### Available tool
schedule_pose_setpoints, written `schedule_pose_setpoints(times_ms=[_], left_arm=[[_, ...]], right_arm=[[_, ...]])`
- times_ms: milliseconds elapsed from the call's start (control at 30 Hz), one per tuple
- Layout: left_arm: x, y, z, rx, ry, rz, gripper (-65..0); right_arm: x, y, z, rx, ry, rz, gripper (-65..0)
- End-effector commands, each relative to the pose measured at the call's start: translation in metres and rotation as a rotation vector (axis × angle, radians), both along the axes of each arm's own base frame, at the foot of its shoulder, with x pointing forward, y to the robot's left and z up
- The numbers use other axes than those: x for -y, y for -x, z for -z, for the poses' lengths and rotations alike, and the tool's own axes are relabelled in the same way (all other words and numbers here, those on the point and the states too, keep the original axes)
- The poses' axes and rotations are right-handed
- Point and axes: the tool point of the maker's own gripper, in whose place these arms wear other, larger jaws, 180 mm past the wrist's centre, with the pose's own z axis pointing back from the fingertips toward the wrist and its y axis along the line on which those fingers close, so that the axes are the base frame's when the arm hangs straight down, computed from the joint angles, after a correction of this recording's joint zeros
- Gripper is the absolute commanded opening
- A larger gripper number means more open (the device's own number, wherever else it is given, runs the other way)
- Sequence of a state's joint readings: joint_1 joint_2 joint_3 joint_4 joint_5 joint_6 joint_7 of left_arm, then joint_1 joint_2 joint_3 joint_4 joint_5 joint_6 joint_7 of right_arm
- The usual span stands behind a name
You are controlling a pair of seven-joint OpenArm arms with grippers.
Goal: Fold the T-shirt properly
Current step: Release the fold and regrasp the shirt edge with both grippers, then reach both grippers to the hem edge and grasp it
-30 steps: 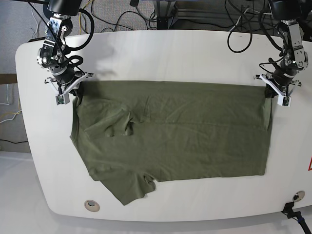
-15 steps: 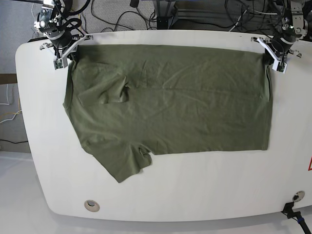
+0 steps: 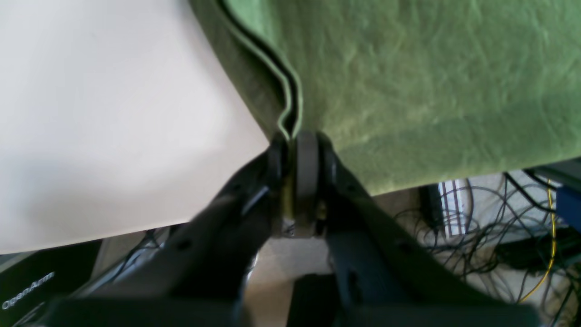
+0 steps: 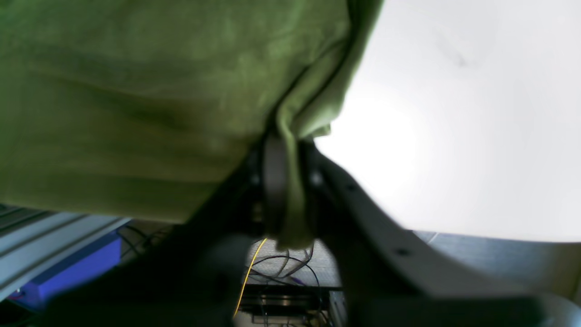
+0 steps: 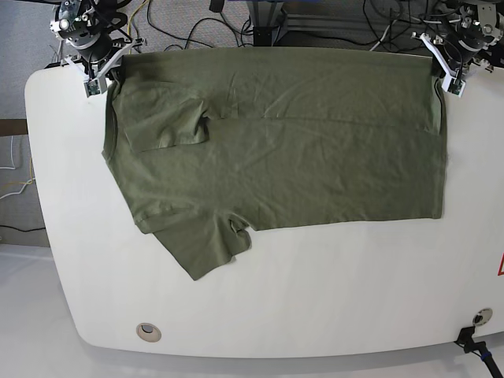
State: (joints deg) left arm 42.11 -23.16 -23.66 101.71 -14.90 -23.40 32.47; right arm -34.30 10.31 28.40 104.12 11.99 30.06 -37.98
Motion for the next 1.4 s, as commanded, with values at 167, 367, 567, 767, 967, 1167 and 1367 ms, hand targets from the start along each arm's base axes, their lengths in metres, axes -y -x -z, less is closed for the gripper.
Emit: schedule_pose_setpoints(times_ms=[167, 367, 567, 767, 967, 1167, 1367], left_arm=[[0.006, -0.022, -0.027, 0.065, -0.028, 0.072, -6.8], [0.0, -0.083, -0.075, 0.27, -0.066, 0.068, -5.8], [-0.006, -0.145, -0.111, 0.443, -0.065, 0.039, -5.8], [-0.019, -0.204, -0.118, 0.485, -0.015, -0.037, -5.8], [-0.031, -0.257, -0.097, 0.447, 0.088, -0.112, -5.8], [-0.049, -0.288, -0.058, 0.353, 0.195, -0.217, -5.8], [-0.051, -0.295, -0.017, 0.268, 0.222, -0.251, -5.8]], right_arm=[[-0.001, -0.007, -0.024, 0.02, 0.068, -0.057, -22.9], [-0.002, -0.05, -0.051, 0.128, 0.101, -0.075, -21.2], [0.006, -0.111, -0.079, 0.235, 0.125, -0.066, -21.2], [-0.008, -0.18, -0.089, 0.296, 0.066, -0.078, -21.2], [-0.018, -0.228, -0.084, 0.298, -0.009, -0.078, -21.2], [-0.031, -0.256, -0.076, 0.279, -0.06, -0.097, -21.2], [-0.028, -0.259, -0.071, 0.276, -0.072, -0.089, -21.2]])
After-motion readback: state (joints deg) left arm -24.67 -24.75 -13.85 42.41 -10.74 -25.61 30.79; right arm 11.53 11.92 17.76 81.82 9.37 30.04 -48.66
